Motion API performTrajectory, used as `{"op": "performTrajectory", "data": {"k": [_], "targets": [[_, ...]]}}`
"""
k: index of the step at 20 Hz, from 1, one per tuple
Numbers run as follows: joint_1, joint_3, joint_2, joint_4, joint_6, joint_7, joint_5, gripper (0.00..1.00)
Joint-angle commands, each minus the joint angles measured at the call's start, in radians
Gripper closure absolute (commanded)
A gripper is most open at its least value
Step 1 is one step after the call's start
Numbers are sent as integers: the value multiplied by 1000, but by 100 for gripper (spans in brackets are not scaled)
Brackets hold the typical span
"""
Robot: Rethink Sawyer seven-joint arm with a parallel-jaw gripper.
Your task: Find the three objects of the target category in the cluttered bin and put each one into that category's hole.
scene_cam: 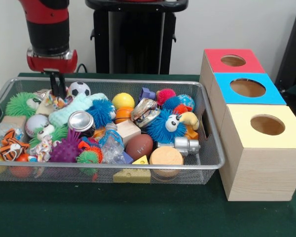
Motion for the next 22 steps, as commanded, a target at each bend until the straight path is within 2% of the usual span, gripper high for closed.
{"op": "performTrajectory", "data": {"k": [1, 12, 22], "targets": [[5, 119, -89, 65, 98, -6, 71, 100], [3, 110, -67, 70, 68, 8, 66, 100], [30, 108, -177, 129, 142, 32, 124, 100]]}}
